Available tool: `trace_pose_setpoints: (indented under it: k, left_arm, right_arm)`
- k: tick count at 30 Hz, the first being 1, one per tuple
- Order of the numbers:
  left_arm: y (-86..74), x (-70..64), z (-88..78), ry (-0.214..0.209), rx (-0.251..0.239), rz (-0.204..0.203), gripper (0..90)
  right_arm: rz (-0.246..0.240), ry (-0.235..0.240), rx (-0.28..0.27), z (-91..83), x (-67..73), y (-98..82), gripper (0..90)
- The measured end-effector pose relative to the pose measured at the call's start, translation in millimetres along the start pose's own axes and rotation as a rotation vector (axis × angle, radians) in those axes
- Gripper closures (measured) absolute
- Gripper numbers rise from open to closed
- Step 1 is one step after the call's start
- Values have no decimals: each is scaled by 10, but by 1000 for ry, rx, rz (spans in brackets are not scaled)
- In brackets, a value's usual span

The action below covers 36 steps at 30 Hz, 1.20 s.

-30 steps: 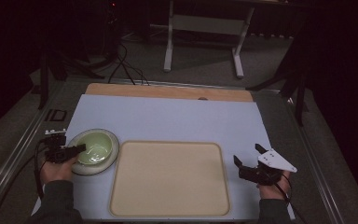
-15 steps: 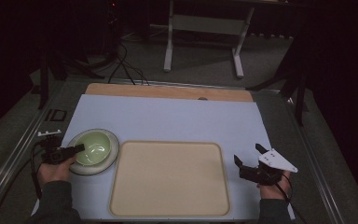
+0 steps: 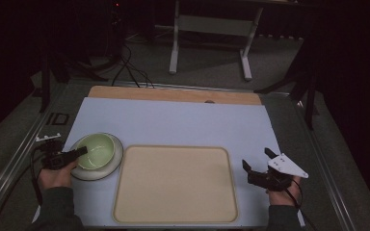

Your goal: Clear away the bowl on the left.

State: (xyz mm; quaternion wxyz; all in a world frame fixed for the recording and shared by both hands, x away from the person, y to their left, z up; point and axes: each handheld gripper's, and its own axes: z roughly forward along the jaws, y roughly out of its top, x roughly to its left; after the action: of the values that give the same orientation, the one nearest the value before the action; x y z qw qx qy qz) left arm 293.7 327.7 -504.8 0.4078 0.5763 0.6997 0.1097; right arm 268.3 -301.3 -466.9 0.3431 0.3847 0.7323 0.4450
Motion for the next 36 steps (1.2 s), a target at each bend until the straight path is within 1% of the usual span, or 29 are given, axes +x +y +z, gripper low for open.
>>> trace_pose_setpoints:
  k: [14,17,20,21,25,28,30,33,36]
  left_arm:
    - [-2,-38,-80,-43,-40,-19,815]
    - [-1,-61,-98,-63,-51,-28,815]
    - [1,-69,-103,-68,-53,-28,815]
    - [4,-97,-114,-79,-60,-24,814]
    - [6,-124,-124,-90,-64,-23,814]
    - [10,-181,-137,-97,-71,-3,813]
    - [11,-196,-139,-99,-72,2,812]
    - [7,-247,-137,-119,-73,3,812]
    - [9,-281,-144,-118,-73,15,812]
  right_arm:
    - [3,-1,-6,-6,-5,2,108]
    - [3,-2,-7,-7,-6,2,109]
    - [3,-2,-7,-6,-6,2,109]
    - [3,-3,-8,-8,-6,3,109]
    - [3,-3,-8,-8,-7,3,109]
    - [4,-3,-10,-9,-8,3,109]
    - [4,-3,-10,-8,-8,3,109]
    - [4,-3,-11,-9,-9,3,109]
    - [4,-4,-11,-9,-9,3,109]
